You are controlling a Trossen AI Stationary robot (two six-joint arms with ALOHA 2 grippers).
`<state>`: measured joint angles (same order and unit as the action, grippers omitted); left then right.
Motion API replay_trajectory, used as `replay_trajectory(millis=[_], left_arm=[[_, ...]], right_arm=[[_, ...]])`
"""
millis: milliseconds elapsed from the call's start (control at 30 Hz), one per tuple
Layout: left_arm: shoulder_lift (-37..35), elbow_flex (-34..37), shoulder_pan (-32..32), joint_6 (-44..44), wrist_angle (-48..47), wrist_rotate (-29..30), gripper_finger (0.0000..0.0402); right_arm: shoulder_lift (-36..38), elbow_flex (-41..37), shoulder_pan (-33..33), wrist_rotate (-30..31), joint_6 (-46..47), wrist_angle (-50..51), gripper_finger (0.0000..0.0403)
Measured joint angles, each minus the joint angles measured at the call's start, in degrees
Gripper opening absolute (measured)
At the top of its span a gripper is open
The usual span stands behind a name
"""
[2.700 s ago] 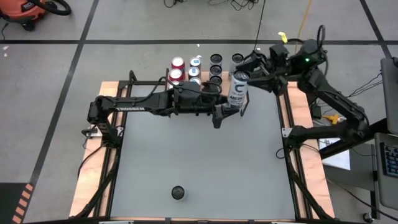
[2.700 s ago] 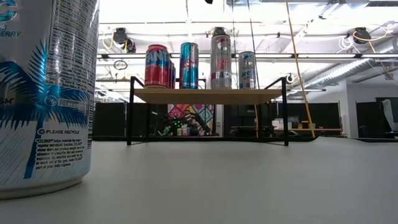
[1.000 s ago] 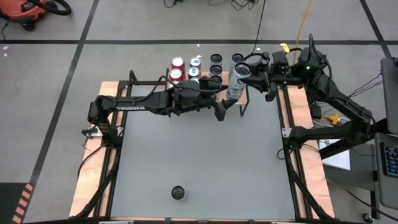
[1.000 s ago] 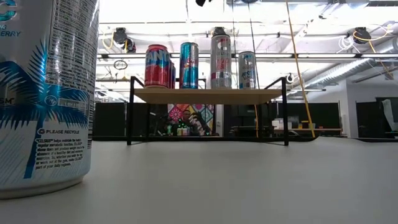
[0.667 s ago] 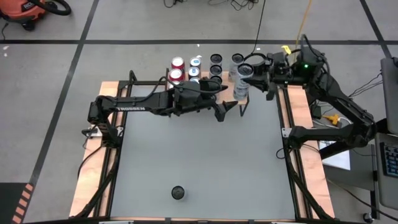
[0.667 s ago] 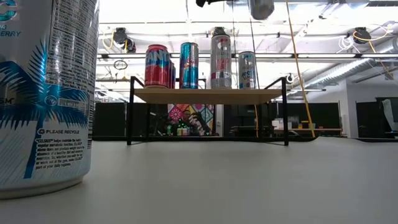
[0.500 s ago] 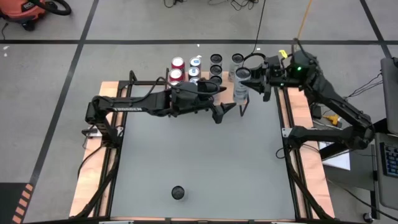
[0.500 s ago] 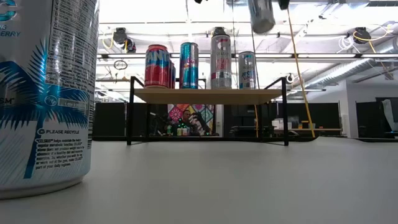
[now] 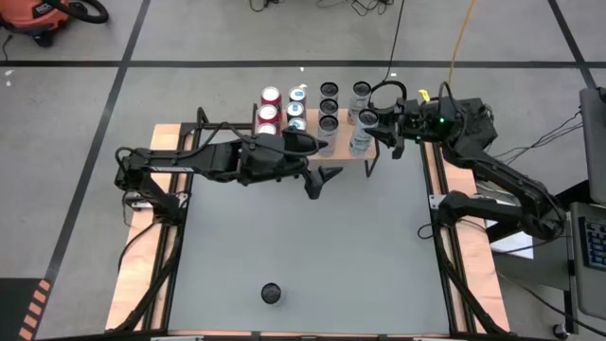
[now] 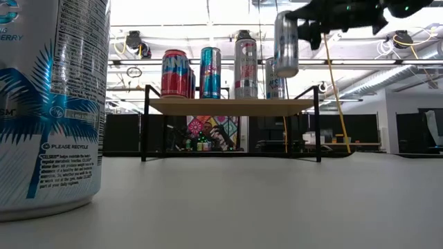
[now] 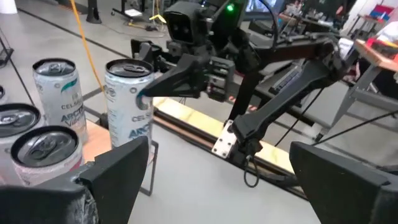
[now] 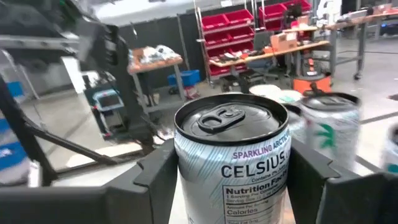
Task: Place canned beverage on shelf
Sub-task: Put the top white-blue soda can on the shelf aligned with the other white-blue soda can
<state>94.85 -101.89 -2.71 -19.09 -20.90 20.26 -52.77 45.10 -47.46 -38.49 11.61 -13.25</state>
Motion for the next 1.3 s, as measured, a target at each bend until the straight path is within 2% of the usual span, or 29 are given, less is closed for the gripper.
replay_trajectory(millis=[167,367,800,1300], left_arm=[[-0.1,0.0,-0.2,-0.1,-0.7,0.1,0.0391],[-0.2,0.0,-0.2,-0.1,-0.8,1.6,0.0391],[-0.2,0.0,-0.2,-0.1,-1.2,2.5,0.0391],[-0.1,0.0,-0.2,-0.1,-1.2,2.5,0.0391]], right_arm=[[-4.0,-0.2,-4.0,-3.7,-4.1,-1.2,0.0198],[-8.3,-0.2,-7.1,-9.5,-4.6,-2.4,0.0198],[-11.0,-0.2,-8.4,-9.5,-13.9,-3.0,0.0198],[-14.5,-0.2,-8.4,-8.1,-12.5,-7.5,0.0202]])
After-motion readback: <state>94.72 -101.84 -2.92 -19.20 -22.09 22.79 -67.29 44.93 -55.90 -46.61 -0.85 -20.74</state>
